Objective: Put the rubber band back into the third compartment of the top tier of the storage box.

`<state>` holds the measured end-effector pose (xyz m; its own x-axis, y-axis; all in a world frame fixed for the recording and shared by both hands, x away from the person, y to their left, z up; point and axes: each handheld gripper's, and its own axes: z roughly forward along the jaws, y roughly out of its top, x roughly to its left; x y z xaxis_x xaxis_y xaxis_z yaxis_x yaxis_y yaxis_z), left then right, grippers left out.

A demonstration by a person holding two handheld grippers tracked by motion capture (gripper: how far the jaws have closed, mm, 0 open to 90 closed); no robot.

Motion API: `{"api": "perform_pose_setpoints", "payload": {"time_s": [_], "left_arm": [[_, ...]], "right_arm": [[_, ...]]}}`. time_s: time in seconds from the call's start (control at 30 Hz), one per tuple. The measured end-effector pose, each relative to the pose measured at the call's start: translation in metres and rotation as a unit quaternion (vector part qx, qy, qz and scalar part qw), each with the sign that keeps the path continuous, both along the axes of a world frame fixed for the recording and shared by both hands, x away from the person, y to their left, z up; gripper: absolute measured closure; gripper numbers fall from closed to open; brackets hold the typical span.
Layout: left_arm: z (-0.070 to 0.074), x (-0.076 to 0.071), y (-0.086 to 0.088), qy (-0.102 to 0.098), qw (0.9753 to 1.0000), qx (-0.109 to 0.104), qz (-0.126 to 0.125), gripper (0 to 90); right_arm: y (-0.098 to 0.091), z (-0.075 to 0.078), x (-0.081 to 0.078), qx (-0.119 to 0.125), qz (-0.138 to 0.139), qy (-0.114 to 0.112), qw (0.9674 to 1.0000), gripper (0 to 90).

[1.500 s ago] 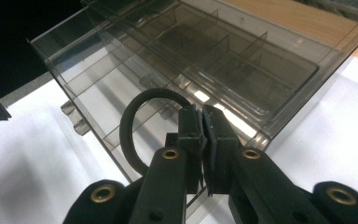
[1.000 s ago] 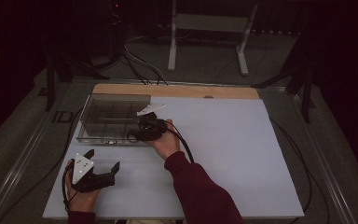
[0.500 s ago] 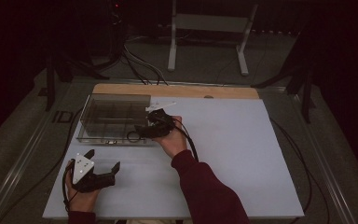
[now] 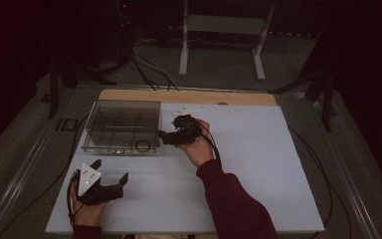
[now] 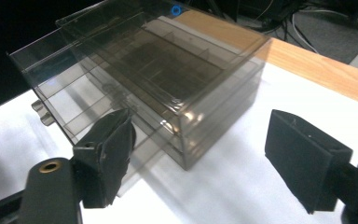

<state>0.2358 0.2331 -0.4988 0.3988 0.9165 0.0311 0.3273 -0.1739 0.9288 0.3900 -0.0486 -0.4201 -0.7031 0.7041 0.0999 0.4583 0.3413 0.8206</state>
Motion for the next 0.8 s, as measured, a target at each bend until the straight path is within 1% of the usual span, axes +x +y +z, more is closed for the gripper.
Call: {"api": "perform_pose_setpoints", "payload": {"time_s": [0.13, 0.27, 0.3, 0.5, 0.73, 0.8], "left_arm": [[0.0, 0.0, 0.0, 0.0, 1.0, 0.0, 0.0, 0.6], [0.0, 0.0, 0.0, 0.0, 1.0, 0.001, 0.0, 0.6], [0.0, 0.0, 0.0, 0.0, 1.0, 0.001, 0.001, 0.6], [0.0, 0.0, 0.0, 0.001, 1.0, 0.001, 0.002, 0.6], [0.0, 0.0, 0.001, 0.002, 1.0, 0.0, 0.004, 0.6], [0.0, 0.0, 0.001, 0.002, 1.0, 0.0, 0.005, 0.6]], "right_arm": [[-0.014, -0.001, -0.001, -0.004, -0.013, -0.002, 0.9999, 16.6], [-0.03, -0.003, -0.001, -0.004, -0.029, -0.005, 0.9996, 14.2], [-0.034, -0.004, -0.001, -0.003, -0.033, -0.002, 0.9994, 12.7], [-0.058, -0.005, -0.005, -0.016, -0.06, -0.01, 0.998, 3.2], [-0.093, -0.008, -0.015, -0.031, -0.079, -0.035, 0.9958, 1.9], [-0.105, -0.011, -0.018, -0.031, -0.086, -0.035, 0.9952, 0.8]]}}
